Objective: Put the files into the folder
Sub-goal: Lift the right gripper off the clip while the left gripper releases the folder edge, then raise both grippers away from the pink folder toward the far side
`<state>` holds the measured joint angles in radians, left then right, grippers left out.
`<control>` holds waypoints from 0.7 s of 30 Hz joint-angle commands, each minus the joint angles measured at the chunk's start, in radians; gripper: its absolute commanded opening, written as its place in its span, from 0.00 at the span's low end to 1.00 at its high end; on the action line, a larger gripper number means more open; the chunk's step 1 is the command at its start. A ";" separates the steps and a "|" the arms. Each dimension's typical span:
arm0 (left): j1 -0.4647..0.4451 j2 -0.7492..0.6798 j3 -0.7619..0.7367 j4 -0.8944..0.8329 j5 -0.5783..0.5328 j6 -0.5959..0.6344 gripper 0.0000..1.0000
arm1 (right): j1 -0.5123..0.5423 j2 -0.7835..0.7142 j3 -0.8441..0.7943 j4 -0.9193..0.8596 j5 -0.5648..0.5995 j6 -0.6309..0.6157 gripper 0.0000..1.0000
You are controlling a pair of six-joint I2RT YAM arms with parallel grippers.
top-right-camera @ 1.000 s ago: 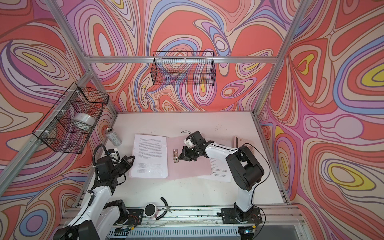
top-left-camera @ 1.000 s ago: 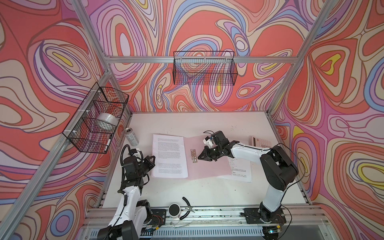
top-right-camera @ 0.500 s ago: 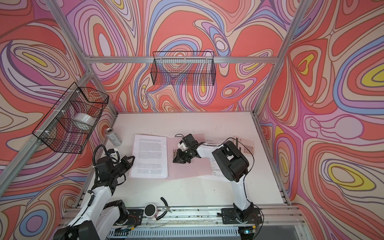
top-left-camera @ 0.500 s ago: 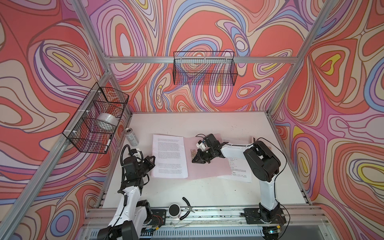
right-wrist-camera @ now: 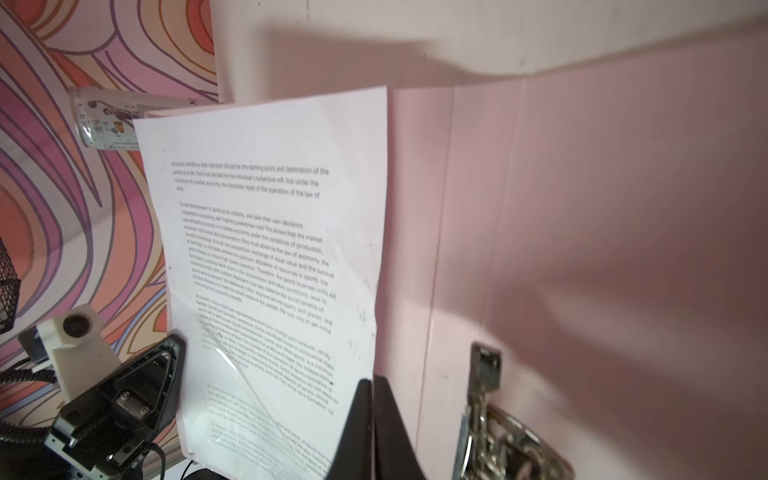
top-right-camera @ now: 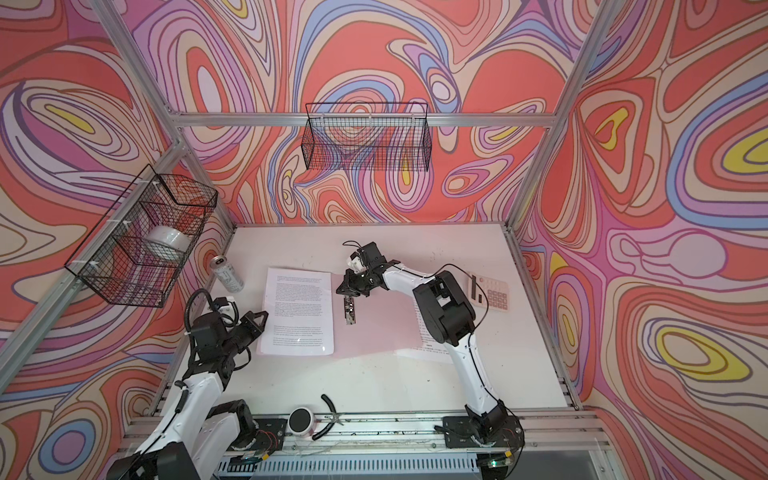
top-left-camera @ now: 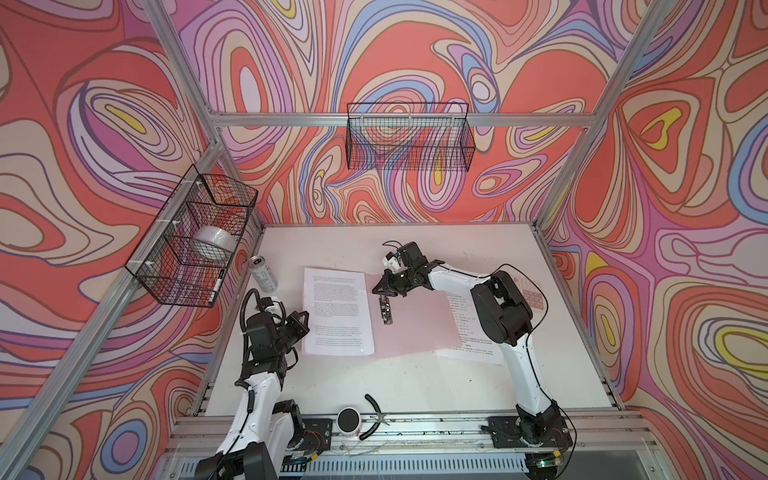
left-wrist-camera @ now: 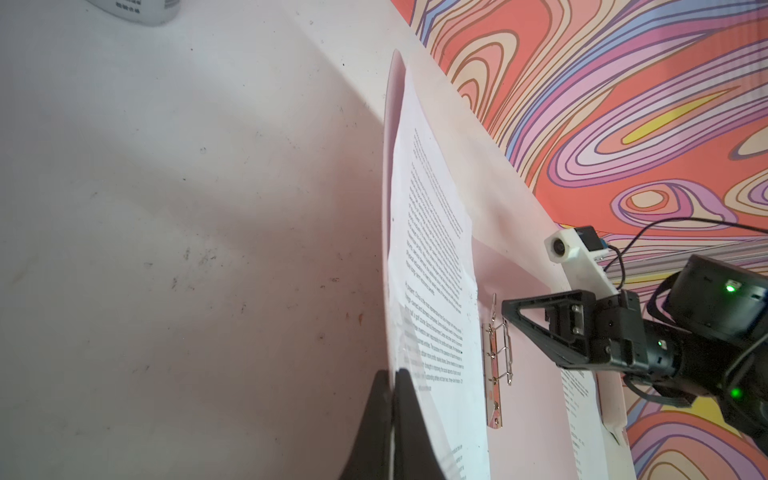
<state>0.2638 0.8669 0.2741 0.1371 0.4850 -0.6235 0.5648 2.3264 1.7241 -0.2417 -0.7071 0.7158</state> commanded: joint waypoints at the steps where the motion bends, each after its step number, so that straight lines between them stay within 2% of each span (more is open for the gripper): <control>1: 0.012 0.011 0.038 0.009 -0.034 0.035 0.00 | -0.012 0.029 0.068 -0.012 -0.037 0.000 0.05; 4: 0.015 0.032 0.053 0.013 -0.041 0.046 0.00 | -0.033 -0.017 0.053 -0.007 -0.037 0.005 0.06; 7: 0.020 0.088 0.080 0.028 -0.049 0.081 0.00 | -0.069 -0.124 -0.079 -0.020 0.021 -0.013 0.11; 9: 0.020 0.170 0.133 0.015 -0.060 0.139 0.00 | -0.081 -0.213 -0.179 -0.081 0.118 -0.068 0.18; 10: 0.020 0.215 0.174 -0.013 -0.066 0.162 0.00 | -0.084 -0.262 -0.237 -0.099 0.164 -0.096 0.26; 11: 0.020 0.246 0.206 -0.033 -0.064 0.177 0.07 | -0.085 -0.310 -0.285 -0.116 0.208 -0.122 0.34; 13: 0.020 0.284 0.265 -0.039 -0.058 0.174 0.40 | -0.085 -0.405 -0.376 -0.161 0.303 -0.164 0.40; 16: 0.020 0.263 0.282 -0.044 -0.089 0.142 0.80 | -0.086 -0.514 -0.470 -0.196 0.419 -0.208 0.45; 19: 0.011 0.193 0.291 -0.086 -0.132 0.103 0.95 | -0.088 -0.571 -0.526 -0.222 0.485 -0.230 0.45; 21: -0.021 0.128 0.295 -0.119 -0.185 0.098 0.97 | -0.091 -0.593 -0.559 -0.217 0.495 -0.229 0.42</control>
<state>0.2672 1.0657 0.5453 0.0761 0.3710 -0.5148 0.4736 1.7538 1.2110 -0.4202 -0.3161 0.5316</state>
